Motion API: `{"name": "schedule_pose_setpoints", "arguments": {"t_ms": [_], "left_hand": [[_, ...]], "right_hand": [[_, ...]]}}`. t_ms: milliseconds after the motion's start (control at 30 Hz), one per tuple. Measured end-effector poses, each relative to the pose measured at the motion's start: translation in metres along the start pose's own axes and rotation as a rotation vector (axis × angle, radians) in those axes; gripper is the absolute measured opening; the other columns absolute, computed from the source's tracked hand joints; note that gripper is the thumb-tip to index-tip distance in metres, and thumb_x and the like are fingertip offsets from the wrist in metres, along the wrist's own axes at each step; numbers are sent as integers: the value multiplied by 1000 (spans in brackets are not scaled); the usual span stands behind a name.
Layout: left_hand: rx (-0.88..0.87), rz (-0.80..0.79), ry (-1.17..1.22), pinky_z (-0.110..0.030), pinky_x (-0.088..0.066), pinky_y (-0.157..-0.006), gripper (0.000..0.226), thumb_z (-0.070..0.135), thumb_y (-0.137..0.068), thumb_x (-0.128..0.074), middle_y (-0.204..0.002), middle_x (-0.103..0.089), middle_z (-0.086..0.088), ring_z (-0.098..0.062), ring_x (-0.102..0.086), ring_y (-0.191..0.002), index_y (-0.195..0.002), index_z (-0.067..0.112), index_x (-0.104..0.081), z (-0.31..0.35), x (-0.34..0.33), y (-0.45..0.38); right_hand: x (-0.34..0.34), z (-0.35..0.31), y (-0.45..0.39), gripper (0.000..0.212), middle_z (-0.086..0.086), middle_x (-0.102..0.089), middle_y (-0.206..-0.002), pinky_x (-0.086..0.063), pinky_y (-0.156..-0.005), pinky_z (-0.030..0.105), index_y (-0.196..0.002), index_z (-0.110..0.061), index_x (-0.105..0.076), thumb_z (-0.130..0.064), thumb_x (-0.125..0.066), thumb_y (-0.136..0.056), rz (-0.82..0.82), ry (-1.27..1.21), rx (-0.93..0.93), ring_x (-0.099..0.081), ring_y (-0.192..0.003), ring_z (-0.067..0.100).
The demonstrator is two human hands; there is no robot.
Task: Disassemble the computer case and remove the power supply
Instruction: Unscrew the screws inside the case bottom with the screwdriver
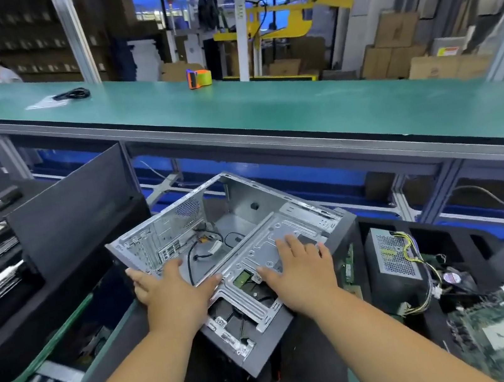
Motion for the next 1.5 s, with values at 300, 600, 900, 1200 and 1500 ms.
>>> {"name": "schedule_pose_setpoints", "arguments": {"t_ms": [300, 600, 900, 1200, 1500], "left_hand": [[-178, -192, 22, -52, -30, -110, 84, 64, -64, -77, -155, 31, -7, -37, 7, -146, -136, 39, -42, -16, 18, -51], [-323, -353, -31, -50, -25, -112, 86, 68, -62, -76, -157, 25, -9, -38, 4, -146, -136, 39, -42, -20, 23, -88], [-225, -257, 33, -54, -19, -114, 98, 74, -76, -56, -160, 16, -8, -29, 12, -147, -153, 30, -13, -18, 37, -64], [-102, -284, -236, -48, -5, -119, 107, 79, -75, -49, -158, 21, -15, -37, 11, -147, -154, 27, 0, -6, 24, 8], [-266, -261, -527, -62, -8, -111, 124, 104, -47, -4, -162, 13, 2, -36, 17, -146, -152, 39, 8, 3, 7, 36]], "right_hand": [[-7, -49, 22, 82, 0, 0, -166, 2, -120, 50, -158, -24, -5, -72, -12, -93, -3, -3, -254, -14, -149, 26], [-16, -84, 34, 85, 6, 3, -166, 2, -119, 53, -158, -20, -2, -73, -10, -92, -21, -8, -458, -10, -150, 30], [19, -64, 23, 75, 8, -48, -137, -25, -106, 47, -136, -14, -48, -70, -21, -93, 119, 20, -370, -35, -128, 31], [39, 45, -4, 65, 15, -43, -141, -31, -105, 43, -142, -11, -40, -57, -42, -96, 186, -33, -355, -38, -126, 36], [14, 58, -6, 84, 11, -41, -148, -35, -101, 46, -157, -26, -13, -75, -21, -89, 67, 2, -247, -44, -131, 33]]}}
Point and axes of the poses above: each hand's wrist, its own y-axis away from the middle knuckle, its own x-axis out of the back of the hand, z = x × y, the point moved 6 cm from there along -y, towards the middle knuckle
